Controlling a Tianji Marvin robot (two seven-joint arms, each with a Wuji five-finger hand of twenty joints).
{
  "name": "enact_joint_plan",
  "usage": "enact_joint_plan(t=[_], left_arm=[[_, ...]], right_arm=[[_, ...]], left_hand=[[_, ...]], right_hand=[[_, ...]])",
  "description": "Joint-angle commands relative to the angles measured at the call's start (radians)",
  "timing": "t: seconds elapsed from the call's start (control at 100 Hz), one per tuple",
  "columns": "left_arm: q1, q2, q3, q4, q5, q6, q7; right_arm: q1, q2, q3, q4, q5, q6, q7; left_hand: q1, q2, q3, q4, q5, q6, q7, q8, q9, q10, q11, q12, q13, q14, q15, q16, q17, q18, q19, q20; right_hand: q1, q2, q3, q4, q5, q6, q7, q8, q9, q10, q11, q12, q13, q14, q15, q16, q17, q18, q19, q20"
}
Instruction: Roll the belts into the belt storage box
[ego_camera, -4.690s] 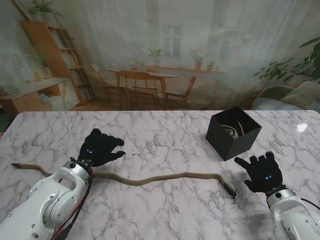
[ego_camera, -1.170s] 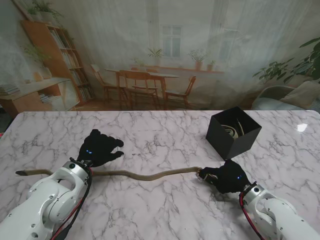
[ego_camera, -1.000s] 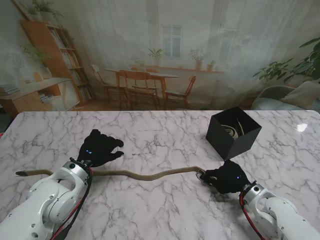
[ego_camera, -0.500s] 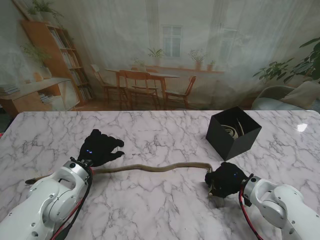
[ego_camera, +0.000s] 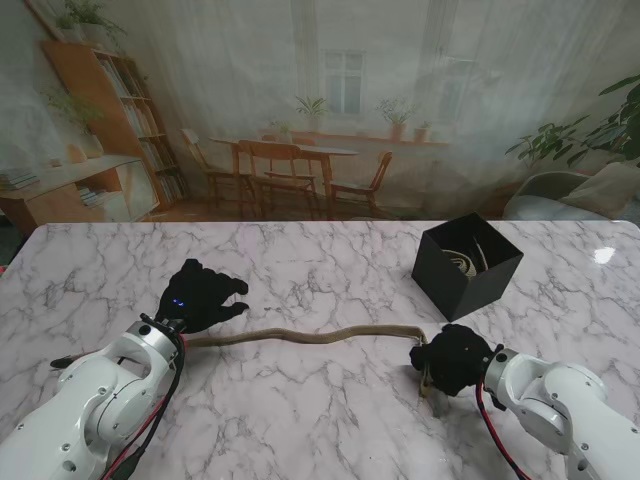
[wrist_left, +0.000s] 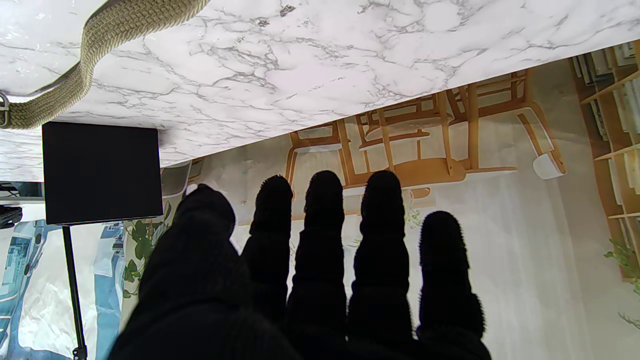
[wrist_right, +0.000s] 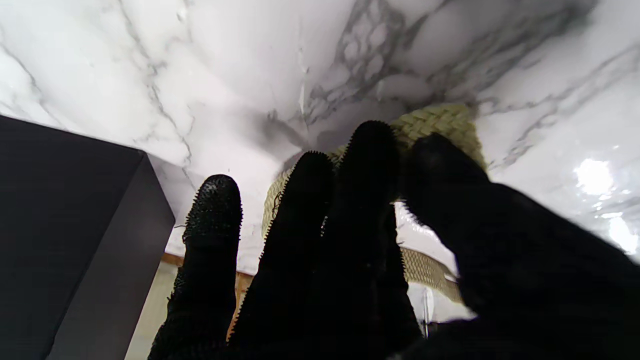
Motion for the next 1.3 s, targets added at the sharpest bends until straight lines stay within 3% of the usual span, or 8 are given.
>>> enact_joint_plan(t=[0.0, 0.17, 0.29, 0.37, 0.54, 0.79, 1.01, 1.29], left_arm=[[-0.001, -0.002, 0.003, 0.003, -0.004, -0.002, -0.014], [-0.001, -0.002, 0.004, 0.003, -0.004, -0.003, -0.015], [0.000, -0.002, 0.003, 0.003, -0.006, -0.003, -0.015], [0.001, -0.002, 0.002, 0.003, -0.006, -0.003, -0.014], [0.001, -0.002, 0.001, 0.004, -0.007, -0.002, -0.013], [0.000, -0.002, 0.003, 0.004, -0.007, -0.003, -0.015], [-0.001, -0.002, 0.004, 0.005, -0.008, -0.004, -0.016], [0.000, -0.002, 0.004, 0.005, -0.008, -0.005, -0.016]], right_arm=[[-0.001, 0.002, -0.007, 0.027, -0.018, 0.007, -0.044], [0.008, -0.004, -0.022, 0.062, 0.003, 0.014, -0.121], [0.011, -0.006, -0.029, 0.075, 0.011, 0.023, -0.144], [0.008, -0.007, -0.032, 0.074, 0.017, 0.031, -0.140], [0.007, -0.013, -0.032, 0.079, 0.065, 0.027, -0.123], [0.005, -0.017, -0.032, 0.084, 0.109, 0.022, -0.099], [0.004, -0.021, -0.040, 0.089, 0.144, 0.045, -0.084], [0.014, -0.023, -0.055, 0.104, 0.156, 0.059, -0.094]], left_hand=[[0.011, 0.029, -0.014, -0.020, 0.012, 0.010, -0.011, 0.010, -0.024, 0.019, -0.011, -0.009, -0.016, 0.014, -0.021, -0.010, -0.018, 0.035, -0.021, 0.004], [0.007, 0.032, -0.015, -0.021, 0.011, 0.009, -0.011, 0.010, -0.024, 0.020, -0.011, -0.009, -0.016, 0.014, -0.021, -0.009, -0.018, 0.034, -0.021, 0.004], [0.005, 0.034, -0.015, -0.021, 0.012, 0.010, -0.012, 0.009, -0.024, 0.021, -0.011, -0.009, -0.016, 0.015, -0.021, -0.009, -0.020, 0.036, -0.021, 0.004], [0.004, 0.035, -0.014, -0.021, 0.011, 0.009, -0.012, 0.009, -0.025, 0.021, -0.012, -0.010, -0.017, 0.016, -0.022, -0.010, -0.020, 0.036, -0.022, 0.004], [0.001, 0.037, -0.015, -0.021, 0.011, 0.012, -0.013, 0.009, -0.026, 0.021, -0.013, -0.010, -0.019, 0.017, -0.023, -0.010, -0.021, 0.037, -0.022, 0.004], [-0.001, 0.040, -0.015, -0.021, 0.013, 0.011, -0.014, 0.009, -0.025, 0.021, -0.013, -0.009, -0.018, 0.015, -0.022, -0.010, -0.021, 0.036, -0.022, 0.005], [-0.004, 0.042, -0.017, -0.022, 0.013, 0.011, -0.014, 0.009, -0.025, 0.022, -0.013, -0.009, -0.018, 0.015, -0.023, -0.010, -0.021, 0.035, -0.023, 0.005], [-0.007, 0.045, -0.016, -0.022, 0.013, 0.012, -0.015, 0.009, -0.026, 0.022, -0.014, -0.009, -0.019, 0.017, -0.023, -0.010, -0.024, 0.036, -0.024, 0.005]], right_hand=[[0.039, -0.001, -0.011, -0.018, 0.070, -0.095, 0.196, -0.038, 0.028, -0.025, 0.021, 0.024, 0.040, 0.000, -0.011, 0.000, 0.027, 0.006, 0.031, -0.014], [0.030, -0.002, -0.052, -0.014, 0.200, -0.279, 0.260, -0.084, 0.036, 0.058, 0.176, 0.023, 0.128, 0.068, 0.062, 0.061, 0.041, 0.056, 0.057, -0.011], [-0.005, 0.010, -0.089, -0.015, 0.289, -0.310, 0.246, -0.095, 0.002, 0.164, 0.189, 0.016, 0.156, 0.136, 0.106, 0.128, 0.003, 0.160, 0.045, -0.002], [-0.023, 0.025, -0.114, -0.015, 0.306, -0.315, 0.225, -0.086, -0.051, 0.190, 0.151, 0.026, 0.123, 0.171, 0.080, 0.160, -0.034, 0.245, 0.019, 0.017], [-0.019, 0.030, -0.155, -0.012, 0.346, -0.295, 0.214, -0.098, -0.448, 0.311, 0.003, -0.028, -0.030, 0.268, 0.007, 0.160, -0.052, 0.365, -0.028, 0.033], [-0.022, -0.001, -0.146, -0.021, 0.400, -0.253, 0.216, -0.141, -0.873, 0.466, 0.000, -0.031, -0.249, 0.332, -0.036, 0.093, -0.072, 0.380, -0.058, 0.029], [-0.028, 0.007, -0.121, -0.021, 0.401, -0.205, 0.225, -0.126, -0.965, 0.456, 0.083, -0.002, -0.307, 0.343, -0.043, 0.037, -0.112, 0.391, -0.090, -0.010], [-0.011, 0.016, -0.110, -0.012, 0.392, -0.150, 0.229, -0.117, -0.585, 0.331, 0.092, -0.012, -0.210, 0.309, -0.023, 0.033, -0.079, 0.361, -0.068, -0.024]])
